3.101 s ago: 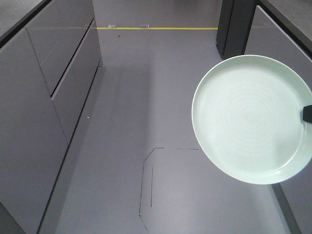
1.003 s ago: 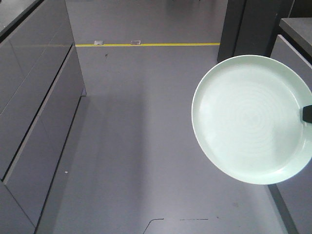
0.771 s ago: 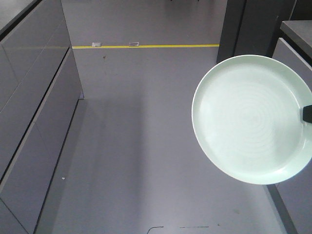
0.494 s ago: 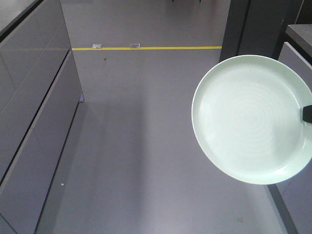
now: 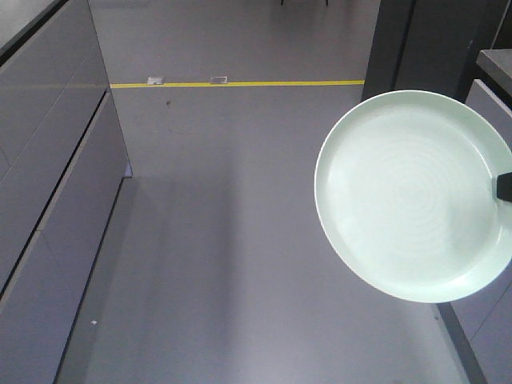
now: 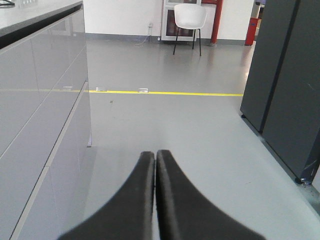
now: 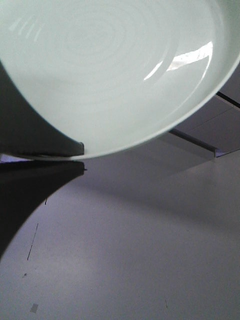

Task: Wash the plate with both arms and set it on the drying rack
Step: 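Hold the plate in the right gripper while driving along the aisle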

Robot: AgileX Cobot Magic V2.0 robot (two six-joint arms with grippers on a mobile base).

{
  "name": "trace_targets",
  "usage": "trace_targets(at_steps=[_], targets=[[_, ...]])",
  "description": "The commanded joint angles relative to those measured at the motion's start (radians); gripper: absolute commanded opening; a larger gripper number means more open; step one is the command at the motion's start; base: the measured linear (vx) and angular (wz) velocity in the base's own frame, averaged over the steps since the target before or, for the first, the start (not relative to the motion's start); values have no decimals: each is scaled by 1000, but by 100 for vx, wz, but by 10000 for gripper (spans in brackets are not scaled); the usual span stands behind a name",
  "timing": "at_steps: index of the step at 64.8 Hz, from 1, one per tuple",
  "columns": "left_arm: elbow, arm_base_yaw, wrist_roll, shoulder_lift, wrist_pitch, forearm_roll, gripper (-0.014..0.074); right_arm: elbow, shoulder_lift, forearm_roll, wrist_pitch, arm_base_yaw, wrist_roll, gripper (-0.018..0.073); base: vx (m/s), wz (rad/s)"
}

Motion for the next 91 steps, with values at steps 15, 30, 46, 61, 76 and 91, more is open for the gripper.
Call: trace_targets(at_steps=[15,30,46,61,76,91], targets=[[18,-5,-2,-13,-69,-1,-6,-24,-10,57,-36,-7,-9,-6,15,-7],[18,-5,-2,-13,-69,-1,-6,-24,-10,57,-36,-7,-9,-6,14,-12],[18,-5,-2,-13,-69,-1,-6,-24,-10,57,-36,-7,-9,-6,13,-18],[18,-5,-2,-13,-69,-1,-6,-24,-10,57,-36,-7,-9,-6,12,-25],[18,-5,-2,-13,-69,-1,-6,-24,-10,57,-36,-7,-9,-6,11,-32],[18,-5,-2,-13,-69,-1,-6,-24,-10,57,-36,-7,-9,-6,10,-34]])
